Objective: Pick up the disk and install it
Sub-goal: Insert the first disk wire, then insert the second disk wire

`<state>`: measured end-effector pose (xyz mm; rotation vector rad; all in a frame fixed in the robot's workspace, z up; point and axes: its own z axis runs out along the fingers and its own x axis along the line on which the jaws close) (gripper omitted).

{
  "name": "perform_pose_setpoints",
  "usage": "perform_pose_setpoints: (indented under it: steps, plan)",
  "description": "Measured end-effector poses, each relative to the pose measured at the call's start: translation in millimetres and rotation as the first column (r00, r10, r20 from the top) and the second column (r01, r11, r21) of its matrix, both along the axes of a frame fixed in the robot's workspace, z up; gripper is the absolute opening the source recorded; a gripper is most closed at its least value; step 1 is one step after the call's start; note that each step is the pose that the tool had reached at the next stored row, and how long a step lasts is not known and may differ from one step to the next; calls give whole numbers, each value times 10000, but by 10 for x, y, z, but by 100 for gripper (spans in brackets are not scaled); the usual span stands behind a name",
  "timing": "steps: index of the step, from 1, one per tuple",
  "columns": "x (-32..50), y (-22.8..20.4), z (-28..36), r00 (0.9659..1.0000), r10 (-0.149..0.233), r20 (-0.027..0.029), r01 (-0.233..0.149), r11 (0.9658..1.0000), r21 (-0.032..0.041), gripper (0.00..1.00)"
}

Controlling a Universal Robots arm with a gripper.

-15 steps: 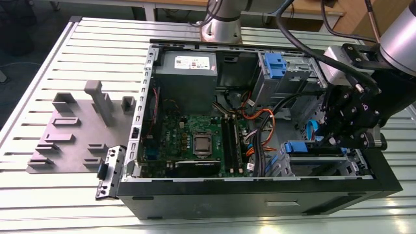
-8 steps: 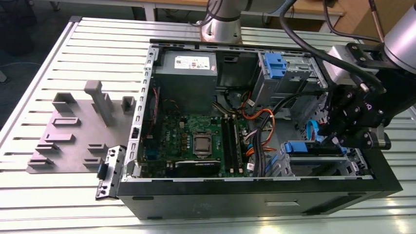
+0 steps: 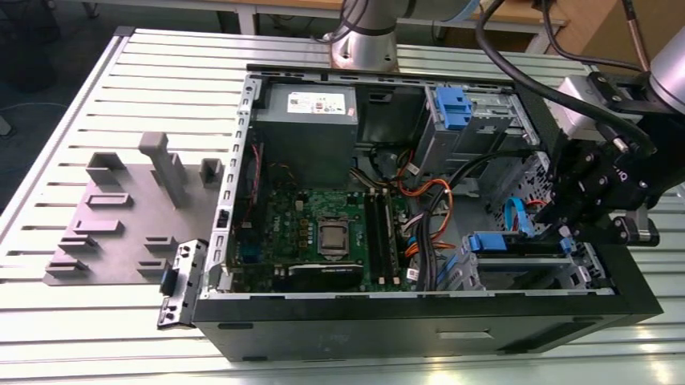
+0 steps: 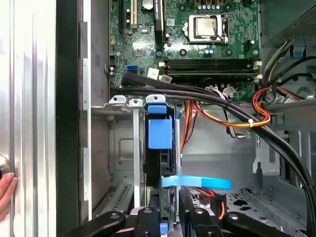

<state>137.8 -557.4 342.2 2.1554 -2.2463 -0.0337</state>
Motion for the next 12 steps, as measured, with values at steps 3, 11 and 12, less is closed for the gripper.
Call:
perform_pose_setpoints:
  steps: [3,11,12]
  plan:
    - [21,0,0,10000,0,-1,0,10000,0,29]
    - [36,0,0,10000,0,0,0,10000,1,29]
    - [36,0,0,10000,0,0,0,10000,1,29]
